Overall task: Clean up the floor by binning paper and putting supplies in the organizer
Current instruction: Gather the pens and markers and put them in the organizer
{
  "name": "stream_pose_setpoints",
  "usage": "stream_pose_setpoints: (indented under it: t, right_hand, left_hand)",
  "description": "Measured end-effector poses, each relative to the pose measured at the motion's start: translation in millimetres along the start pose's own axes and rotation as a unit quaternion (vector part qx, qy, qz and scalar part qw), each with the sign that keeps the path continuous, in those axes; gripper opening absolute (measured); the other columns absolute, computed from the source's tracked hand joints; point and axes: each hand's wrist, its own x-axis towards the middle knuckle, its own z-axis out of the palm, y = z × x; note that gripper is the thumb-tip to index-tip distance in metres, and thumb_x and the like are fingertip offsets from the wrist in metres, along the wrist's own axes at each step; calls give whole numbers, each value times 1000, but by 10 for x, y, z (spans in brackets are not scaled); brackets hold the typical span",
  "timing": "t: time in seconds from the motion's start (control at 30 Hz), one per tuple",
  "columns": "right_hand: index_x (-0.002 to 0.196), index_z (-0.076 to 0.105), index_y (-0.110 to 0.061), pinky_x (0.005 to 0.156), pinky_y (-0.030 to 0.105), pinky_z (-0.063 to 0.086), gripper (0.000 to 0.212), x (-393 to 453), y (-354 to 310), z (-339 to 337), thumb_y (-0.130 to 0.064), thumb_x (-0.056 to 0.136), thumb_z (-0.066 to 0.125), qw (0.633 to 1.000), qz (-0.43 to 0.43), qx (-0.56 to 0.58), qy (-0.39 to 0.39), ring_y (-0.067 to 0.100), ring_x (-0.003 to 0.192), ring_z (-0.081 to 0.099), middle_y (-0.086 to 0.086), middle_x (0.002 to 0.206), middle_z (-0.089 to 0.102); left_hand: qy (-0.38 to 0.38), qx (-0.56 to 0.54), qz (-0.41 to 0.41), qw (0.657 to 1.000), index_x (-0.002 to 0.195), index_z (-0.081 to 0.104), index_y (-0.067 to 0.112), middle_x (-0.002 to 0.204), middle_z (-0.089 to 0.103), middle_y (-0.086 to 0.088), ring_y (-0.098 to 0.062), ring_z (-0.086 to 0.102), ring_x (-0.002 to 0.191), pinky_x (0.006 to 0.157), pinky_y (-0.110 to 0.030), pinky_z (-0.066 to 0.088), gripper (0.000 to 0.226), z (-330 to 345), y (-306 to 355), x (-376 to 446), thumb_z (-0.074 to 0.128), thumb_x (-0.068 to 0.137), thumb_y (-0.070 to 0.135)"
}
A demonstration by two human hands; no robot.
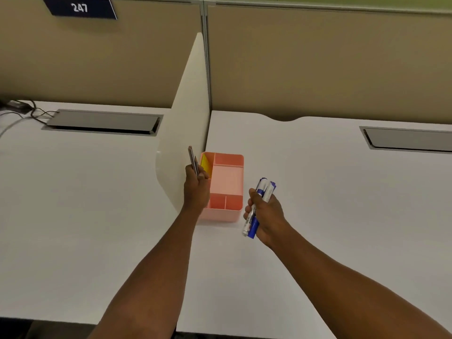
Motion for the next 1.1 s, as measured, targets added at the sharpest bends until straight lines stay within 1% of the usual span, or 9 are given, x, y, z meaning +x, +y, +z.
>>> stream_pose_setpoints:
  t: [0.13,0.2,0.3,0.53,0.63,0.77,0.87,0.97,1.1]
  right_hand:
    - [104,58,-14,59,30,55,20,238,-22,279,-27,92,66,998,-38,-39,21,14,59,60,3,73,62]
    - [103,57,-16,59,29,56,19,339,-14,352,-29,91,66,996,-58,-56,38,14,59,63,3,75,64]
    - [104,55,-18,59,28,56,20,478,-20,389,-30,92,65,990,-98,-80,59,14,61,64,3,78,65]
    - [114,53,-15,61,20,51,29,773,6,482,-31,92,64,972,-167,-140,84,10,66,62,4,90,65]
    - [115,53,-15,62,20,51,38,824,55,526,-36,88,69,966,-185,-159,81,10,66,63,3,92,65]
    - [107,52,-18,68,19,51,33,828,141,521,-32,86,72,949,-219,-221,51,15,80,63,-1,91,63]
    - [115,51,-16,82,29,55,37,816,211,494,-29,86,71,927,-229,-292,45,14,89,60,-1,100,59]
    - [119,48,-13,92,36,48,49,817,265,380,-27,81,76,898,-256,-350,76,19,104,53,-3,106,50]
    - [112,51,-14,93,41,45,49,798,354,229,-26,74,80,872,-281,-395,74,22,105,51,0,106,55]
  left_hand:
    - [1,69,13,998,117,45,6,117,64,-11,-26,62,103,84,-28,46,17,29,-230,8,35,103,8]
    - [-1,132,38,991,123,45,6,114,63,-13,-28,63,101,82,-32,51,24,80,-299,-24,36,104,18]
    - [5,196,52,979,128,44,8,117,61,-11,-25,60,108,92,-39,55,34,133,-344,-45,36,104,30]
    - [-59,220,35,973,145,38,8,152,40,-12,-28,36,141,115,-43,35,46,100,-400,30,37,104,29]
    - [-52,187,25,981,140,45,7,142,52,-13,-30,49,131,109,-45,43,41,68,-385,51,40,104,27]
    - [-41,195,36,979,132,49,9,131,60,-11,-29,58,119,101,-45,50,34,66,-379,40,44,103,26]
    - [-33,210,48,976,128,50,11,128,62,-9,-27,60,115,100,-41,51,30,78,-379,31,49,101,25]
    - [-32,211,39,976,125,50,9,125,63,-10,-27,62,113,97,-38,53,28,79,-370,31,51,100,23]
    - [-33,192,13,981,127,48,12,125,64,-10,-28,63,112,88,-32,52,31,50,-328,19,55,98,16]
